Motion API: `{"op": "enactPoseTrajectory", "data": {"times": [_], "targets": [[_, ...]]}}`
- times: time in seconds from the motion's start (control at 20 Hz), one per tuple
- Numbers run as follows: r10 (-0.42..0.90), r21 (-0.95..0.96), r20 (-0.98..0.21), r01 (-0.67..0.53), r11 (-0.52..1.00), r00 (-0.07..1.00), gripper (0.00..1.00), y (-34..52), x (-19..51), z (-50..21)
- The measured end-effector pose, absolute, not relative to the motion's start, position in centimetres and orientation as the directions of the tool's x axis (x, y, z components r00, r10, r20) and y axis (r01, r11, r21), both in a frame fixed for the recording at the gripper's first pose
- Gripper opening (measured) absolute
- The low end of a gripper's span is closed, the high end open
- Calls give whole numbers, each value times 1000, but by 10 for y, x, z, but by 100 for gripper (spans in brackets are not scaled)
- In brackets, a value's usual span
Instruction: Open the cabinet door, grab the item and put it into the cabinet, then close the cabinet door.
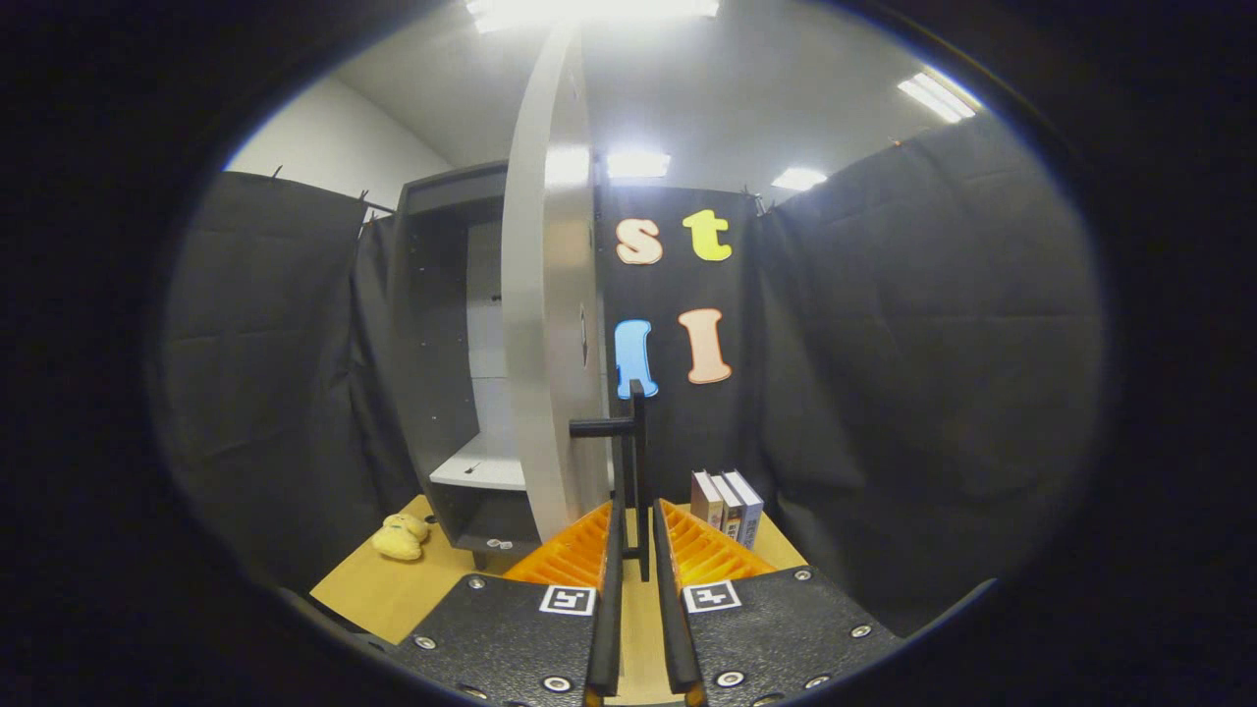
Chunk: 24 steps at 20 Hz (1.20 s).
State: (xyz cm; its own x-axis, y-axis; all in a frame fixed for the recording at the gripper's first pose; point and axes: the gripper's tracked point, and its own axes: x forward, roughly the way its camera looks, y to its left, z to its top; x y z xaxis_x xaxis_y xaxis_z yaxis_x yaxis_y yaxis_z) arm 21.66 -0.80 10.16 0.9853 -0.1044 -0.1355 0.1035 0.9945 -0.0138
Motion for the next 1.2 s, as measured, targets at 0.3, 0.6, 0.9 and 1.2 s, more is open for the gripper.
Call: {"op": "enactPoseTrajectory", "data": {"times": [0.3, 0.6, 0.9, 1.2], "targets": [[-88, 79, -17, 89, 993, 996, 19, 0, 202, 131], [-60, 25, 146, 57, 998, 988, 37, 43, 195, 150], [-9, -11, 168, 11, 1000, 986, 95, 97, 208, 121], [61, 39, 131, -67, 997, 989, 95, 154, 221, 64]]}}
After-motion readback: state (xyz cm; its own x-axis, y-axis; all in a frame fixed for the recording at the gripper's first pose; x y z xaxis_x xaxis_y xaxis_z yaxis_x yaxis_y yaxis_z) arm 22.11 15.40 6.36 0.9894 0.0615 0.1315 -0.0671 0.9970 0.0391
